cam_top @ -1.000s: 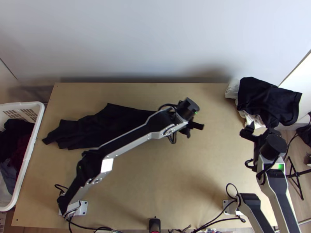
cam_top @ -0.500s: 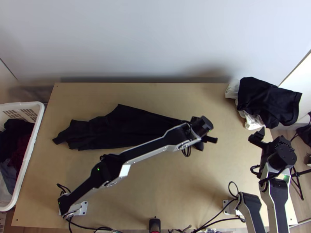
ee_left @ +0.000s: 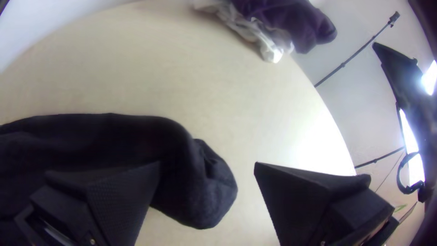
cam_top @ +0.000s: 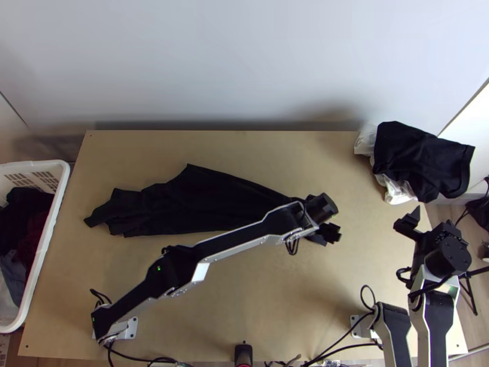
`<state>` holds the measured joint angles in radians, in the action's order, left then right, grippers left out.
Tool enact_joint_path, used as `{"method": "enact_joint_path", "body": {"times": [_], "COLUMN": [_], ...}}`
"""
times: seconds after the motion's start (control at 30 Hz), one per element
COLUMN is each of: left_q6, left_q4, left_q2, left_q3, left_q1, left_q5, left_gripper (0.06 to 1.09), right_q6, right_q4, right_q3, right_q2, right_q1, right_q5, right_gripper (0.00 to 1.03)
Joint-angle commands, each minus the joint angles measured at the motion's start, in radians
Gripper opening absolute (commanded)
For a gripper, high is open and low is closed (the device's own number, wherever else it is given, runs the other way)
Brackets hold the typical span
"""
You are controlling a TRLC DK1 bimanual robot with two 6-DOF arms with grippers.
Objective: Fold the t-shirt
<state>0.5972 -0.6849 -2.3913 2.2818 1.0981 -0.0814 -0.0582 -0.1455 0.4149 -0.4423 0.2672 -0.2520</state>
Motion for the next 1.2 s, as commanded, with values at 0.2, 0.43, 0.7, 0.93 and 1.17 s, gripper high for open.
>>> {"method": "enact_joint_path", "body": {"times": [0.2,0.43,0.7,0.93,1.17], "left_q6": [-0.079,-0.14,-0.146,-0.145,-0.158], "left_q4": [-0.254,-0.314,-0.389,-0.367,-0.369], "left_q2": [0.084,0.155,0.164,0.188,0.224], "left_q3": [-0.025,-0.068,-0.096,-0.091,-0.097], "left_q1": [-0.149,-0.213,-0.218,-0.218,-0.238], "left_q5": [0.002,-0.027,-0.109,-0.221,-0.245], "left_gripper": [1.04,1.04,1.04,1.04,1.04], "right_q6": [-0.075,-0.089,-0.08,-0.086,-0.112], "right_q4": [-0.17,-0.29,-0.361,-0.296,-0.149], "right_q3": [-0.007,-0.062,-0.097,-0.119,-0.156], "right_q2": [0.079,0.188,0.172,0.042,-0.068], "right_q1": [-0.181,-0.344,-0.464,-0.53,-0.582], "right_q5": [0.04,0.04,0.042,0.042,0.054], "right_gripper": [0.96,0.96,0.96,0.96,0.96]}}
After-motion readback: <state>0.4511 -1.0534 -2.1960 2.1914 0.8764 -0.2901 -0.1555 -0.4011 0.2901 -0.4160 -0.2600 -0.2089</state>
